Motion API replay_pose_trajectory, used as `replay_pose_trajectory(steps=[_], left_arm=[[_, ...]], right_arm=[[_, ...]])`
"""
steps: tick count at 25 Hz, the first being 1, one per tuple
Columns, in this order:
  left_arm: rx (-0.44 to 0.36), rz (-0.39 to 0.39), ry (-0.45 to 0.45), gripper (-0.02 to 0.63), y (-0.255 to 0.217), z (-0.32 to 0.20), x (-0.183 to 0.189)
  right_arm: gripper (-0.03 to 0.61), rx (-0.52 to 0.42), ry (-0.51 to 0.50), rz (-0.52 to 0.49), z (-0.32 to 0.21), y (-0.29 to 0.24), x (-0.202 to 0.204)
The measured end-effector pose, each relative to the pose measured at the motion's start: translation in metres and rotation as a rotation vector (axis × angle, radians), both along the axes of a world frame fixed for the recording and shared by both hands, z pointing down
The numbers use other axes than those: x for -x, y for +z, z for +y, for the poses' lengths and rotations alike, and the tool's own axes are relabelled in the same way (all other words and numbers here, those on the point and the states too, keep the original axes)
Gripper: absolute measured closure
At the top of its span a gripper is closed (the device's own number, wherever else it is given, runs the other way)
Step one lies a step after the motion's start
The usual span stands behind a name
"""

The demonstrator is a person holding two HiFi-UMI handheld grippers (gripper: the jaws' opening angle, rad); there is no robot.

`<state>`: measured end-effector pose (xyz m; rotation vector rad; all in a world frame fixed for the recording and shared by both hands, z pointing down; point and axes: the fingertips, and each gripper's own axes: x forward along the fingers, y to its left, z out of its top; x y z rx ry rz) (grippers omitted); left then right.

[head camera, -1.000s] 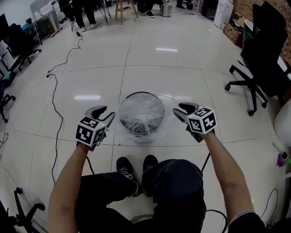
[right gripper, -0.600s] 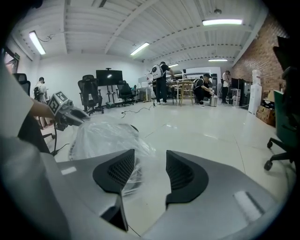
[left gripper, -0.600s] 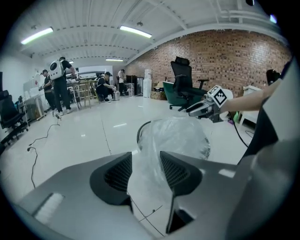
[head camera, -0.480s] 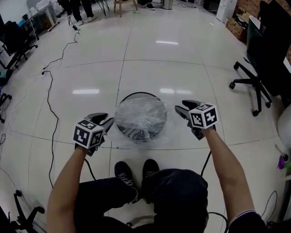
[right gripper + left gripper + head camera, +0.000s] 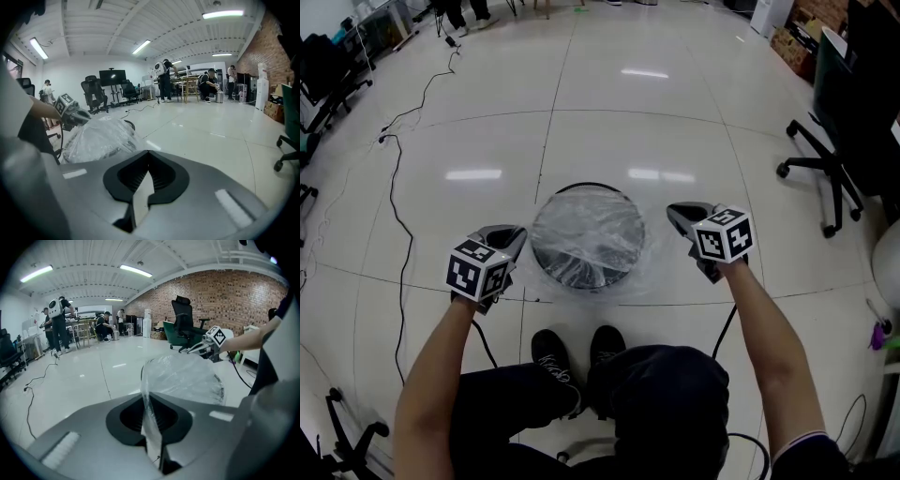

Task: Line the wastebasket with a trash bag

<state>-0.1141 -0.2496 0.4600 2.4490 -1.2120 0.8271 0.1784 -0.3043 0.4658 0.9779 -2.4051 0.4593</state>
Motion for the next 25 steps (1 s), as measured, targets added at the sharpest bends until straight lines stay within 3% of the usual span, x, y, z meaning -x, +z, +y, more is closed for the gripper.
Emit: replay_pose_trajectory(steps=[14, 25], left_arm=[[-0.032, 0.013, -0.057, 0.601, -0.003, -0.023, 0.007], [-0.016, 0.086, -0.109, 0.601, 0.011, -0.054, 0.012]], right_arm=[[0.577, -0.041, 0.025, 0.009, -0.021, -0.008, 0.002], [0.578, -0.047, 0.070, 0.028, -0.056, 0.013, 0.010]])
